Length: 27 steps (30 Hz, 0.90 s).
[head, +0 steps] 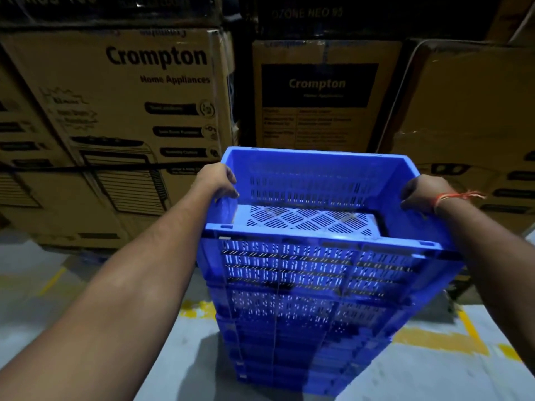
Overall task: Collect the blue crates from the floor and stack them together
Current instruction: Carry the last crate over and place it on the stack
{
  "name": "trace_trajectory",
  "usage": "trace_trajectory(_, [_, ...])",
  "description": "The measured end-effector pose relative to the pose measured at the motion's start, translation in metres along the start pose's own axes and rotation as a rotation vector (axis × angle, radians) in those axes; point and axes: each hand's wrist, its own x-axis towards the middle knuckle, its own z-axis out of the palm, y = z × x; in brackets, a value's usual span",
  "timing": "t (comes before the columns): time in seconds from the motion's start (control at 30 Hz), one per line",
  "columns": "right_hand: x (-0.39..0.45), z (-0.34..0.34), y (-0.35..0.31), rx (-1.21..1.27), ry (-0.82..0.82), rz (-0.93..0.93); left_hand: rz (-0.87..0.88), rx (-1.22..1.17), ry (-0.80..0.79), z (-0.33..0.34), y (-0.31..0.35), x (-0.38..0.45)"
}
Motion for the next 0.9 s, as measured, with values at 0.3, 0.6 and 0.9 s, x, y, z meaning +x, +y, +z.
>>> trace_trajectory(0.3, [-0.016,-0.003,-0.002,0.023,0.002,0.026,-0.017,0.016,-0.007,0.003,-0.004,-0.001])
trace_trajectory(0.6, [-0.024,-0.001,-0.003,0.061,-0.004,0.054,-0.020,0.001,-0.055,0.000,-0.005,0.003])
trace_trajectory(0.9, [-0.016,-0.006,0.000,0.027,-0.014,0.041,-0.012,-0.026,-0.038,0.008,-0.005,-0.002])
